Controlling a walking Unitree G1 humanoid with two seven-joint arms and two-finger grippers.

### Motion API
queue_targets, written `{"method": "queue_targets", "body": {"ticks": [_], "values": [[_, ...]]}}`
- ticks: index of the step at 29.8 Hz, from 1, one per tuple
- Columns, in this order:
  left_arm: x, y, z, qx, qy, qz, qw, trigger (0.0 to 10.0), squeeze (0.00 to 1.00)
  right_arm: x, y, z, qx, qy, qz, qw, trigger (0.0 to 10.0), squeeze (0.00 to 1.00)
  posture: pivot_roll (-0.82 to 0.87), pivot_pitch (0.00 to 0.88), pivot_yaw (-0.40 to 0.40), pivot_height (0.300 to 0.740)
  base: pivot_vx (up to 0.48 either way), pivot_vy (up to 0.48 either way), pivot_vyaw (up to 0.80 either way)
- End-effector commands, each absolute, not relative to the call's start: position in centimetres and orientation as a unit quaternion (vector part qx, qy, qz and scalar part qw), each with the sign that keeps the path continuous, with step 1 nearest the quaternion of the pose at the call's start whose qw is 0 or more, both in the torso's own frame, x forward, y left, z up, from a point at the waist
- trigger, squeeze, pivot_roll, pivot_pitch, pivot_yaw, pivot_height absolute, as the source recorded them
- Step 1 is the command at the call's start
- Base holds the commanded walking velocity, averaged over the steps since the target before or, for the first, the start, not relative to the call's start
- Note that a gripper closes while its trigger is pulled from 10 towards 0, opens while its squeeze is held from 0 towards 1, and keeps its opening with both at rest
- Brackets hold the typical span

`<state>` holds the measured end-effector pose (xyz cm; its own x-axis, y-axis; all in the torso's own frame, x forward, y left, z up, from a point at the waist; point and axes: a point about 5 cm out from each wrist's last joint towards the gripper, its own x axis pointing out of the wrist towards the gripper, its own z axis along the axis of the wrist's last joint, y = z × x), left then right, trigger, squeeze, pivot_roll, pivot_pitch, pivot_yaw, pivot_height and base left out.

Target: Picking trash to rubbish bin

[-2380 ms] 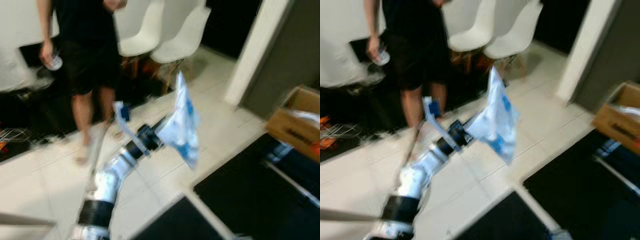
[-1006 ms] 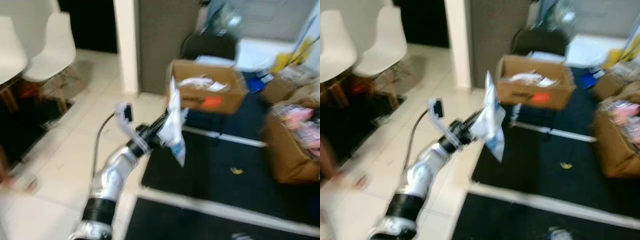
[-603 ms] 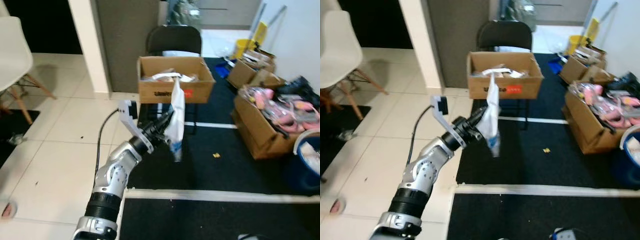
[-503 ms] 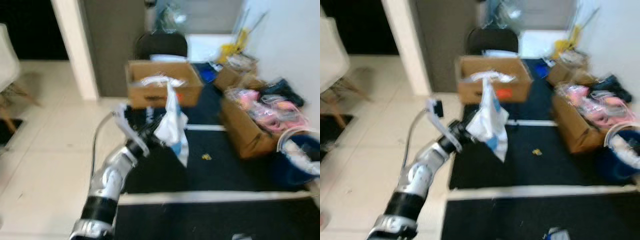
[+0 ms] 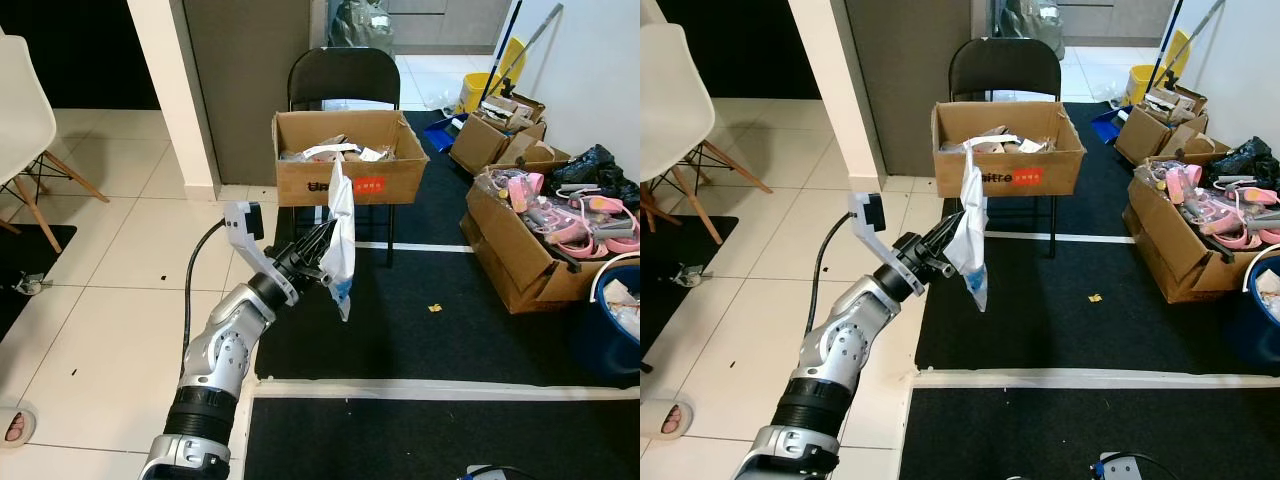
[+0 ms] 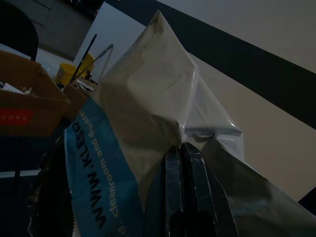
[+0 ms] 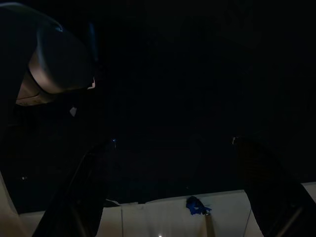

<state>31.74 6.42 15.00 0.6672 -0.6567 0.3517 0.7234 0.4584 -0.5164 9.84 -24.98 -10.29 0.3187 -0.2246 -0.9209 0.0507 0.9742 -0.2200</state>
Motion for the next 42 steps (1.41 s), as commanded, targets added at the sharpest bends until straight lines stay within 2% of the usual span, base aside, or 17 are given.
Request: {"method": "queue_targets", "body": {"ticks": [1,10,24,42], "values": [[32.0,6.5,15.0,-0.323,-0.051,-0.398,0.857,10.0,0.00,9.6,-24.9,-10.4,-0.073,0.581,-0.086,0.806,10.0,0.00,-0.05,0.030,0.038,0.740,0.289,0.000,0.00],[32.1,6.5,15.1,-0.322,-0.056,-0.399,0.857,10.0,0.00,9.7,-24.9,-10.4,-0.075,0.582,-0.087,0.805,10.0,0.00,-0.06,0.027,0.038,0.740,0.351,0.000,-0.79],[32.2,6.8,15.3,-0.319,-0.062,-0.398,0.858,10.0,0.00,9.9,-24.8,-10.4,-0.070,0.577,-0.091,0.809,10.0,0.00,-0.05,0.027,0.042,0.740,0.312,0.000,0.00],[33.0,8.9,15.8,-0.303,-0.078,-0.376,0.872,10.0,0.00,9.8,-24.6,-10.4,-0.075,0.582,-0.083,0.805,10.0,0.00,-0.05,0.028,0.045,0.740,0.365,0.000,-0.07]]}}
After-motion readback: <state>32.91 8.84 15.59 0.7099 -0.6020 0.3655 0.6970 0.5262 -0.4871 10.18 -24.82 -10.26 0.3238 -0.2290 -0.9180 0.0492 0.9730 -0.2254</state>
